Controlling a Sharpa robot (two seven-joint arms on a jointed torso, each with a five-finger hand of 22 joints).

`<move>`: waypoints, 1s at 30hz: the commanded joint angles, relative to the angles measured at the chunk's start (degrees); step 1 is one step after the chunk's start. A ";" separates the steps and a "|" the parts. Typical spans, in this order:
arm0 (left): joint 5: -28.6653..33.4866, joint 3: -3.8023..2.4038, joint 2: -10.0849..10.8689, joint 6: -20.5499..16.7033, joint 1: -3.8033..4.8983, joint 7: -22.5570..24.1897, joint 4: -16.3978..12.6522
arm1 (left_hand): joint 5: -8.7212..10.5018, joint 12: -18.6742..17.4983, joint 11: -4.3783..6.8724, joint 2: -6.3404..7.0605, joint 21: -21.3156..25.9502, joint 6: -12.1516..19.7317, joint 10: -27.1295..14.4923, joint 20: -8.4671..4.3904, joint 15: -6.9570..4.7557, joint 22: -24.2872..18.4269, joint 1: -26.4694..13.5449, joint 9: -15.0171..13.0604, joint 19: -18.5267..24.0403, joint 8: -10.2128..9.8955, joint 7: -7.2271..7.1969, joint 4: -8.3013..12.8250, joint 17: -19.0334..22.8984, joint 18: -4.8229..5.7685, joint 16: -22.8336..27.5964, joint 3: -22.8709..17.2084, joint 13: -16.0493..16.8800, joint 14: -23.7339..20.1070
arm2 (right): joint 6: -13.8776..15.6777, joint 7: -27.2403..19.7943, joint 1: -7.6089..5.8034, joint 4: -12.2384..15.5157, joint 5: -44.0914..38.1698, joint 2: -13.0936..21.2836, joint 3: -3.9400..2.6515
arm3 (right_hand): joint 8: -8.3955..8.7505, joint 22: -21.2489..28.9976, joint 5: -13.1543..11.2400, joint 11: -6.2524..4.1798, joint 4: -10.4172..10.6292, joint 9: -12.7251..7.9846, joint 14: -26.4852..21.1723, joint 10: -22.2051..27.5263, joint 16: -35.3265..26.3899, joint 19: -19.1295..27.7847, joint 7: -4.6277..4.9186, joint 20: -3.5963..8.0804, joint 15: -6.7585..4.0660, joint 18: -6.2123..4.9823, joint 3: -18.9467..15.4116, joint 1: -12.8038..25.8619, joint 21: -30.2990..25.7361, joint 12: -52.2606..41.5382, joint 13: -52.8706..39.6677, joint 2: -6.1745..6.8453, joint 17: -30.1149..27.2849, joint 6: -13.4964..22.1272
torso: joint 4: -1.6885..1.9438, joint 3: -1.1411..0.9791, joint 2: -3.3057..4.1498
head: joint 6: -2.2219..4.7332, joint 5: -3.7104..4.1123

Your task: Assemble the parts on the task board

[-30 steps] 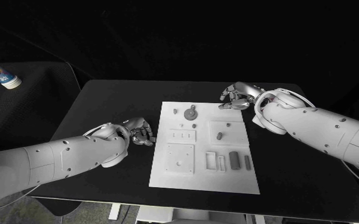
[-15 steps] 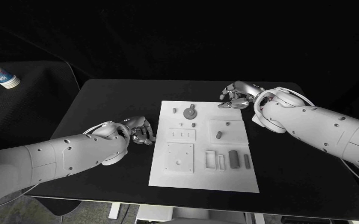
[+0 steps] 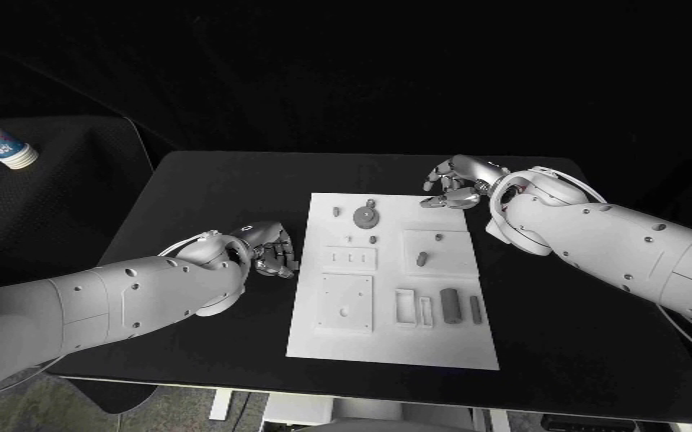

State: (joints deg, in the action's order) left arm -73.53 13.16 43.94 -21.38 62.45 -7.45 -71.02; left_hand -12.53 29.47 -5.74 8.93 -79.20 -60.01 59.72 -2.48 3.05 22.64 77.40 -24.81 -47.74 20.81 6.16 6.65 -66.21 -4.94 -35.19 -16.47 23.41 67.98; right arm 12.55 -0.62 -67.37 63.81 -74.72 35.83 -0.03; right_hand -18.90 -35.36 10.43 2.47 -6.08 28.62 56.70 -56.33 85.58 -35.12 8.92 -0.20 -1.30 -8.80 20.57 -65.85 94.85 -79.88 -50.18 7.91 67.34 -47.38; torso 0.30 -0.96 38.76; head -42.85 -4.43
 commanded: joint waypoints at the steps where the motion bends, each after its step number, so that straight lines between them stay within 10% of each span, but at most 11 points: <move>1: -0.08 0.46 -0.20 -0.19 -0.65 0.39 1.13 | -0.24 0.51 -0.06 -1.23 -0.62 -1.17 1.28 -0.08 -0.38 0.21 -0.37 -0.27 -0.94 0.26 0.70 -0.82 -0.14 -0.71 -0.64 -0.59 0.21 0.93 | -0.72 -0.40 0.04 0.04 -0.06 0.04 -0.01 | -0.13 0.06 0.04 0.05 0.16 0.05 -0.44 0.43 0.01 0.36 0.50 -0.10 -0.14 0.30 0.10 0.22 2.21 0.29 0.10 -0.47 -0.06 -0.06 | 0.00 -0.03 -0.01 | 0.11 -0.06; 16: 5.75 0.34 0.51 -0.54 -0.50 3.16 1.84 | -0.44 0.64 -0.34 -1.63 -0.88 -2.51 3.34 -0.25 -0.71 0.25 -1.52 -0.37 -1.64 0.51 1.15 -1.68 0.05 -0.91 -1.01 -1.60 -0.19 1.51 | -0.67 -0.48 0.14 0.01 0.09 0.09 -0.01 | -0.13 0.07 0.04 0.06 0.22 0.06 -0.45 0.43 0.02 0.36 0.50 -0.11 -0.14 0.31 0.09 0.31 2.22 0.29 0.11 -0.51 -0.07 -0.07 | -0.01 -0.01 -0.04 | 0.75 0.07; 23: 10.30 -0.06 0.67 0.16 1.08 4.90 1.69 | -0.42 0.35 -0.39 -1.99 -0.80 -2.46 3.33 -0.26 -0.69 0.20 -1.64 -0.32 -1.62 0.40 1.19 -1.85 0.17 -0.92 -0.91 -1.98 -0.41 1.40 | -0.54 -0.53 0.16 0.04 0.12 0.14 -0.01 | -0.13 0.08 0.04 0.06 0.25 0.06 -0.45 0.42 0.02 0.36 0.50 -0.11 -0.14 0.31 0.09 0.35 2.22 0.29 0.12 -0.53 -0.07 -0.08 | -0.05 -0.03 -0.03 | 1.26 0.05; 30: 11.90 -2.06 0.71 0.54 1.99 5.74 2.30 | -0.33 -0.08 -0.46 -2.24 -0.70 -2.19 3.13 -0.27 -0.67 0.14 -1.67 -0.21 -1.55 0.14 1.22 -1.93 0.31 -0.94 -0.81 -2.41 -0.71 1.28 | -0.48 -0.64 0.20 0.01 0.22 0.12 -0.01 | -0.13 0.08 0.04 0.07 0.27 0.06 -0.45 0.42 0.02 0.36 0.50 -0.11 -0.14 0.31 0.08 0.38 2.22 0.28 0.12 -0.53 -0.07 -0.09 | 0.00 -0.07 -0.02 | 1.71 0.10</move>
State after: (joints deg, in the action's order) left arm -64.24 11.18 44.66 -21.61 64.20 -3.14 -68.83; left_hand -13.02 29.50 -6.02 7.37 -79.85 -61.88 62.67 -2.86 2.25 22.85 75.55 -24.92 -48.95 20.77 7.54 4.68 -65.95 -4.74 -35.91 -18.56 22.73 69.21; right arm 12.51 -0.67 -67.21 63.80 -74.53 35.96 -0.02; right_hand -18.90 -35.36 10.43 2.47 -6.08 28.61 56.70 -56.33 85.59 -35.12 8.83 -0.20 -1.30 -8.80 20.57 -65.61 94.85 -79.88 -50.13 7.67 67.34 -47.46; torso 0.27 -0.99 38.73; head -41.31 -4.33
